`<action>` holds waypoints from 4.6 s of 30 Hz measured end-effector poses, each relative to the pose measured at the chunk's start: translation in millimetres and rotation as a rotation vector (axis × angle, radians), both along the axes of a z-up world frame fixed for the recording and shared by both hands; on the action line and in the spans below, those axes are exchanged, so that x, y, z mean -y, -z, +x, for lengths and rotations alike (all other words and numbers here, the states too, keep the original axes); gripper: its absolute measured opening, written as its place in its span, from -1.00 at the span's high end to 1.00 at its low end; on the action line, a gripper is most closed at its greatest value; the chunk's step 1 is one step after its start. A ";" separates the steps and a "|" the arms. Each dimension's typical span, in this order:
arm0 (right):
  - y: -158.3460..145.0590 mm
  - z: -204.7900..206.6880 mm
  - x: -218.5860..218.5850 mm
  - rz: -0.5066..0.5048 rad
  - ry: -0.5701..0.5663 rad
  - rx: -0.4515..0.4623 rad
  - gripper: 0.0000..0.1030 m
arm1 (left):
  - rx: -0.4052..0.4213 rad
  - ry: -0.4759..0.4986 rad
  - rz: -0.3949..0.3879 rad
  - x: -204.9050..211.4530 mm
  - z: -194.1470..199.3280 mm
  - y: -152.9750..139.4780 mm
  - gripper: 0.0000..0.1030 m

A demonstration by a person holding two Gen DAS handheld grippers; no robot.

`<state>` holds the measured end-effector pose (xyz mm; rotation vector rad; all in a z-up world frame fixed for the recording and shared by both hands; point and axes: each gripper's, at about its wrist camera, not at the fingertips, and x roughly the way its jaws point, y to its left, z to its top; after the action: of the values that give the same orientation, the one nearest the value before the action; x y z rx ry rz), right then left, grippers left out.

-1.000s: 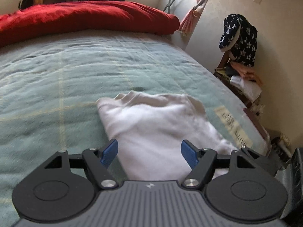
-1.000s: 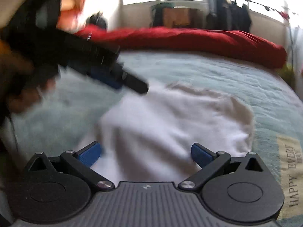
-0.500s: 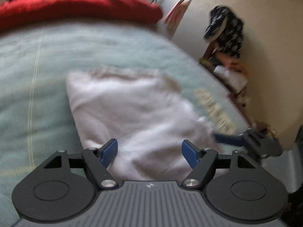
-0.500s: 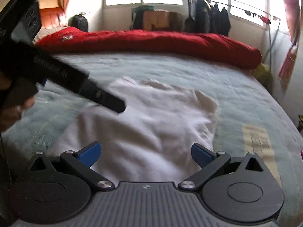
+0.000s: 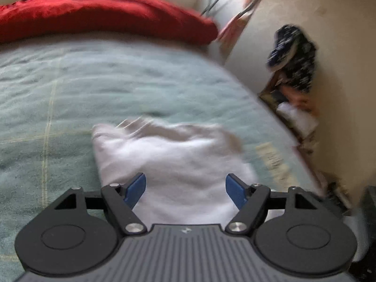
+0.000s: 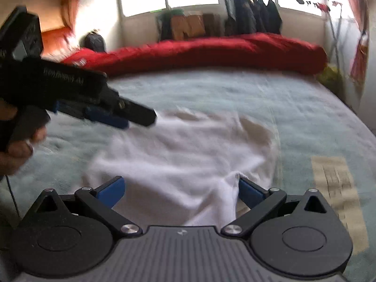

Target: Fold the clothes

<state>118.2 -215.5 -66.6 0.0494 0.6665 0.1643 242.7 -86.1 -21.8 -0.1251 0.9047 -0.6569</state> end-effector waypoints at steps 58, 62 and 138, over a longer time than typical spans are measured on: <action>14.7 -6.5 -1.6 0.032 0.015 0.012 -1.00 | -0.017 -0.081 -0.060 -23.2 -58.3 -7.3 -0.57; 15.1 -5.3 -1.6 0.033 0.022 0.010 -1.00 | 0.014 -0.043 -0.118 -22.3 -75.4 -25.4 -0.57; 47.8 105.1 110.7 0.979 -0.086 -0.393 -1.00 | -0.472 -0.088 -0.543 -55.3 42.5 69.3 -0.70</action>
<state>223.3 -326.2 -114.3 1.0151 0.9267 0.5626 285.2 -30.8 -91.2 -0.8284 1.1433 -0.7936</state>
